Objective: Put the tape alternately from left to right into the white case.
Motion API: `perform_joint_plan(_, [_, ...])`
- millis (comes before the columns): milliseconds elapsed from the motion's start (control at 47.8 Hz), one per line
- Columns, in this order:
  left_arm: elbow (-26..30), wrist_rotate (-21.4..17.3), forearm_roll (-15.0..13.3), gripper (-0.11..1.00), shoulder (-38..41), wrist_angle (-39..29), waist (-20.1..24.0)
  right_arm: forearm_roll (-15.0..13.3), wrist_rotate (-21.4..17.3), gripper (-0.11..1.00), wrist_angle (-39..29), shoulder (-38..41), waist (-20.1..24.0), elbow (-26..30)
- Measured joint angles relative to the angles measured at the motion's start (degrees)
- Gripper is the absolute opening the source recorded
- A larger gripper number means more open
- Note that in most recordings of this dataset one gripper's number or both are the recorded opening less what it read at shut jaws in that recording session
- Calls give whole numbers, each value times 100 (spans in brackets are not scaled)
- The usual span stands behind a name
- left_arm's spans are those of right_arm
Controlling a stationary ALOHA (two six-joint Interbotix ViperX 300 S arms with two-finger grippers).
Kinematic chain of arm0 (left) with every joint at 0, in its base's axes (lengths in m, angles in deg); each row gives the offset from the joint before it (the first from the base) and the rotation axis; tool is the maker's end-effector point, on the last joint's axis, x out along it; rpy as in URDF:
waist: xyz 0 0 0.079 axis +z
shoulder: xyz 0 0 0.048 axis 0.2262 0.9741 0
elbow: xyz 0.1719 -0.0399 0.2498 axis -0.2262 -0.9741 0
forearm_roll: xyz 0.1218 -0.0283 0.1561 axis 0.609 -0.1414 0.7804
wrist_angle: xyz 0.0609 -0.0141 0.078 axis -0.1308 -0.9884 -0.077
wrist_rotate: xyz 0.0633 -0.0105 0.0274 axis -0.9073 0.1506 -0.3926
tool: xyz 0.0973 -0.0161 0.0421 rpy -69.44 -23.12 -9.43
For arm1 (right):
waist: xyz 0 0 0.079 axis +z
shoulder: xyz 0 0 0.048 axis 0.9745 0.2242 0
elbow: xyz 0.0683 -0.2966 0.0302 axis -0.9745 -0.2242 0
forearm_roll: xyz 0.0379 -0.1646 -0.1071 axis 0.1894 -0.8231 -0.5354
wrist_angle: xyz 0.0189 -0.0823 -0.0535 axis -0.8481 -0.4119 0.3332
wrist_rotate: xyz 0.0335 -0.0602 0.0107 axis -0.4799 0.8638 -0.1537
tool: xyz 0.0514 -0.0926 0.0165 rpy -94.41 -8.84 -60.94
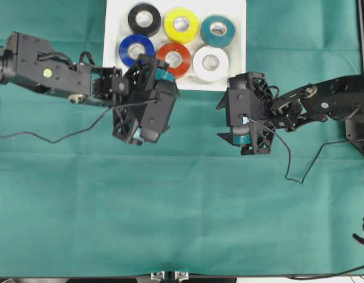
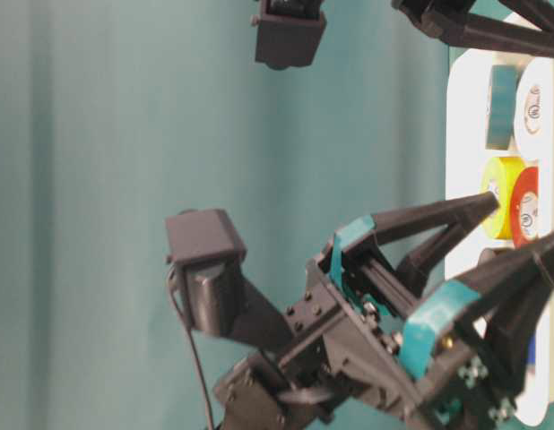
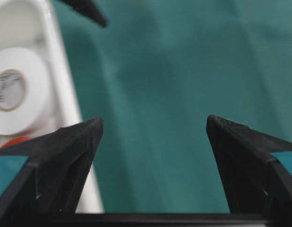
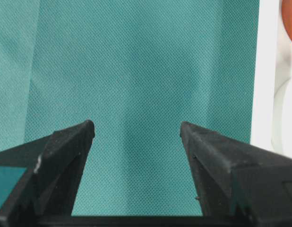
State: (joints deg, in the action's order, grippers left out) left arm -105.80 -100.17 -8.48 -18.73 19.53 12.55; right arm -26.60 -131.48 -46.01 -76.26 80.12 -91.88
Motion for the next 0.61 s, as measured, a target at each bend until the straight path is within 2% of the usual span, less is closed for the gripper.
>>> perform_joint_plan(314, [-299,703,0,54,-114,9,-343,9,0,82,0,0,0,0])
perform_joint_plan(607, [-483,1345,0,53,-176,18,-457,0,0,82,0,9,0,0])
